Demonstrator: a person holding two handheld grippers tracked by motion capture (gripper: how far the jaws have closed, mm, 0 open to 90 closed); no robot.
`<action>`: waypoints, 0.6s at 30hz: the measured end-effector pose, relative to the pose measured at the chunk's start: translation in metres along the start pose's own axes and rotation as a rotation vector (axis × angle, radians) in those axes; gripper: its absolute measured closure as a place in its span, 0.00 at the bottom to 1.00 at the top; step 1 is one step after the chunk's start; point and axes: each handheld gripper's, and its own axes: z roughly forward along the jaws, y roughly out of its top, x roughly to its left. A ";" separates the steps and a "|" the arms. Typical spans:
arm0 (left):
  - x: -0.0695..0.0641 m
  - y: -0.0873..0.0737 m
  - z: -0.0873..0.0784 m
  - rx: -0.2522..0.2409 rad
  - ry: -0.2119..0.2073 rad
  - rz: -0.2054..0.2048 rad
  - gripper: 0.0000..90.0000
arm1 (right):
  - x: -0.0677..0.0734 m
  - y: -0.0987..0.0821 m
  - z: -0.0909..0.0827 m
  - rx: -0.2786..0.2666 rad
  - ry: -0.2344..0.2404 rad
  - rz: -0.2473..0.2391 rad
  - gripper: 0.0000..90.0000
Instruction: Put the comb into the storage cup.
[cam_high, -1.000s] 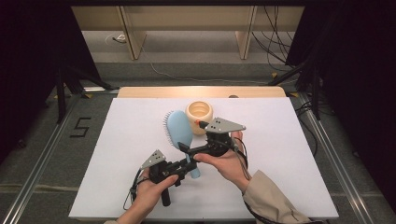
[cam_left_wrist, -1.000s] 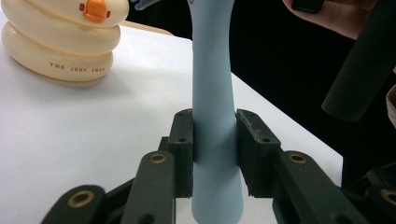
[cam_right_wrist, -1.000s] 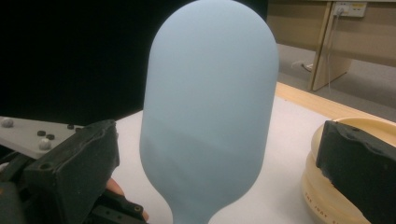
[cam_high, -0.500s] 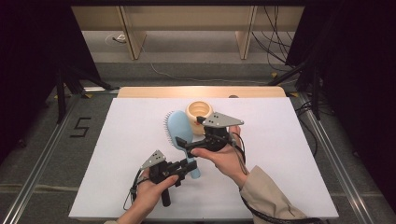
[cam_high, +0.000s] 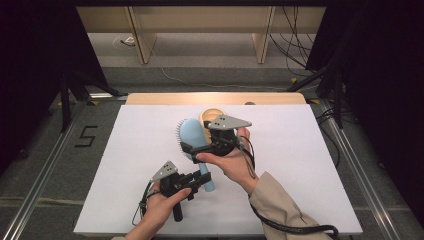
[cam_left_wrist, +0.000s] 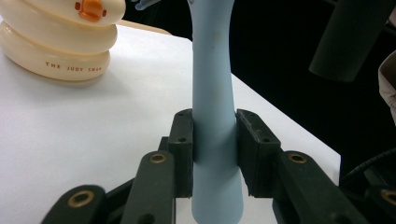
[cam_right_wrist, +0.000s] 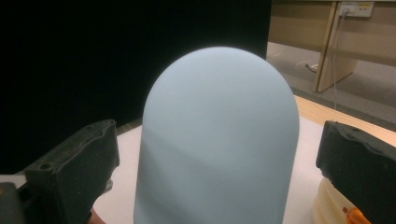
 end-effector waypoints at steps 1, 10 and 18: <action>0.000 0.000 0.000 0.002 0.002 0.004 0.76 | 0.000 0.002 0.002 0.003 0.000 -0.001 0.00; 0.000 0.000 -0.001 0.002 0.003 0.006 0.76 | 0.002 0.009 0.015 0.018 0.002 0.004 0.00; 0.000 0.000 -0.001 0.004 0.003 0.011 0.76 | 0.001 0.009 0.019 0.045 0.000 0.018 0.02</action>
